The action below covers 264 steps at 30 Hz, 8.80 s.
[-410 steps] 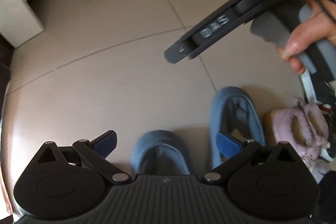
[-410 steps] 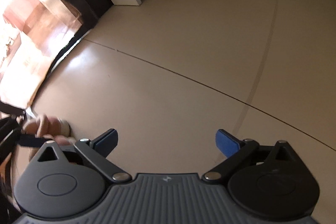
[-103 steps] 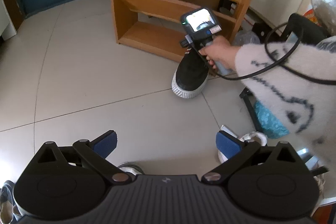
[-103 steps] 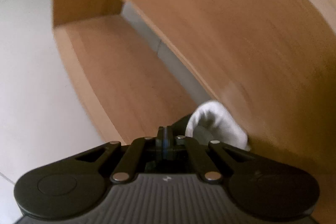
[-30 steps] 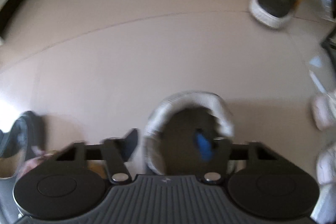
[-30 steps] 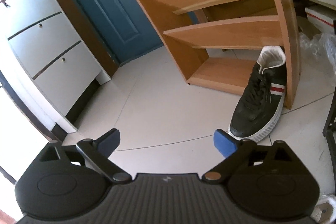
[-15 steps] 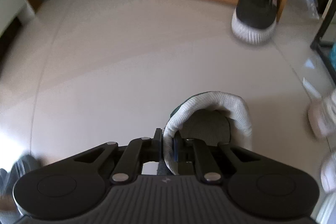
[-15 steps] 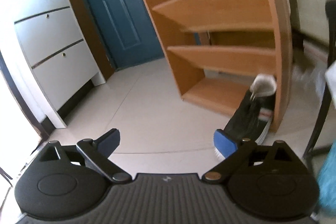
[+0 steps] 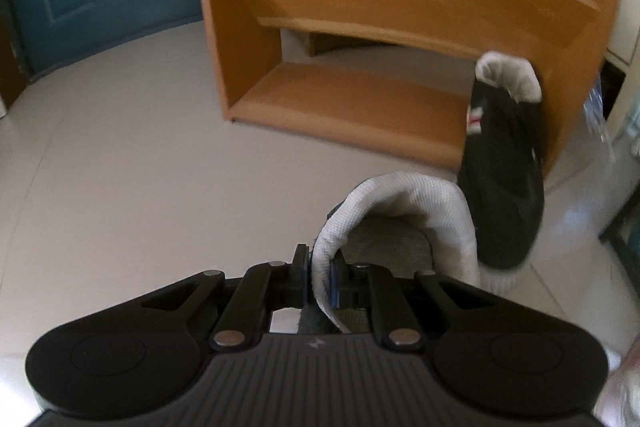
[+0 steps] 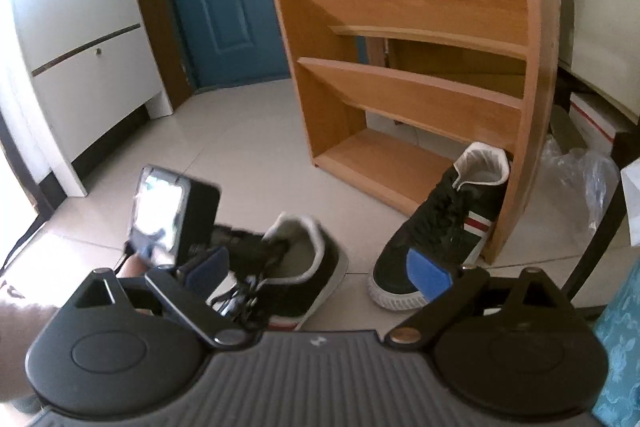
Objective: Organize scattered shoes
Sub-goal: 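Carry the black sneaker with the left tool beside its mate and release, then push the black sneakers together against the shelf with the right tool, then move the left tool over the pink fuzzy slippers on the floor, then close the left tool on a pink slipper's heel loop, then carry the pink slipper with the left tool onto the shelf's bottom board and release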
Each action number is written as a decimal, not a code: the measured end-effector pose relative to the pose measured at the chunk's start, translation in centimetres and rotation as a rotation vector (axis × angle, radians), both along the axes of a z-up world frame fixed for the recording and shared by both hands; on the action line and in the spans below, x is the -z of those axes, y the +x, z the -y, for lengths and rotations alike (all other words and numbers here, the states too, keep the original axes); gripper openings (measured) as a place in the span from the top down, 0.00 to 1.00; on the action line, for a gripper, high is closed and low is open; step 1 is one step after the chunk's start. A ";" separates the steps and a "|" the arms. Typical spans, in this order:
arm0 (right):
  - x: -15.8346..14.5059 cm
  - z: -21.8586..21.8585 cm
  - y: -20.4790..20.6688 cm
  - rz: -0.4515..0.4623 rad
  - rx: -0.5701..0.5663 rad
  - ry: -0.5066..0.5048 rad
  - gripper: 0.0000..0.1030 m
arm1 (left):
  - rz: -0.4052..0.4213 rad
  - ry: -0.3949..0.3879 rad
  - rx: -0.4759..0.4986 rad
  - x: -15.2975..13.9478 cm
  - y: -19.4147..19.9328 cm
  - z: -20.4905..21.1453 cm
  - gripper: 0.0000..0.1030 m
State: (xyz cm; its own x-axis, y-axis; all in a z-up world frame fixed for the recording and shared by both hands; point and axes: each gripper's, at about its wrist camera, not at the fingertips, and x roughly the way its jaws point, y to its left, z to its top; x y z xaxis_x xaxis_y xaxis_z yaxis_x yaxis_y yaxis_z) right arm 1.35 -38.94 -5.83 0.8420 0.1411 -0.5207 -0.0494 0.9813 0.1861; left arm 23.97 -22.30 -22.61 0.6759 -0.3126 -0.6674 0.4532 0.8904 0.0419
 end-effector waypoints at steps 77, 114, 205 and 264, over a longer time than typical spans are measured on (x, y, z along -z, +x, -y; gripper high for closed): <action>17.6 -8.9 16.5 0.220 -0.490 -1.198 0.22 | -0.222 0.177 -0.015 -17.2 -10.1 -1.2 0.13; 14.5 -6.6 20.2 0.002 -0.314 -0.786 0.01 | -0.135 0.190 -0.041 -17.6 -10.8 -0.4 0.09; 2.5 -11.2 8.9 -0.032 -0.392 0.111 0.01 | -0.563 0.139 -0.117 0.1 -17.1 -12.2 0.79; 4.0 1.8 15.3 0.535 0.156 -0.091 0.00 | 0.064 0.155 0.103 -1.9 6.5 3.9 0.47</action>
State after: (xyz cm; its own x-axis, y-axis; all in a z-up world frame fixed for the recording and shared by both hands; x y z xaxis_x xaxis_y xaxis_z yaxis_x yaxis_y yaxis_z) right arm 16.69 -40.78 -9.81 0.9993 -0.0317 -0.0201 0.0333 0.9954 0.0894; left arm 30.48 -26.16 -20.76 0.6882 -0.2787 -0.6698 0.5334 0.8202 0.2068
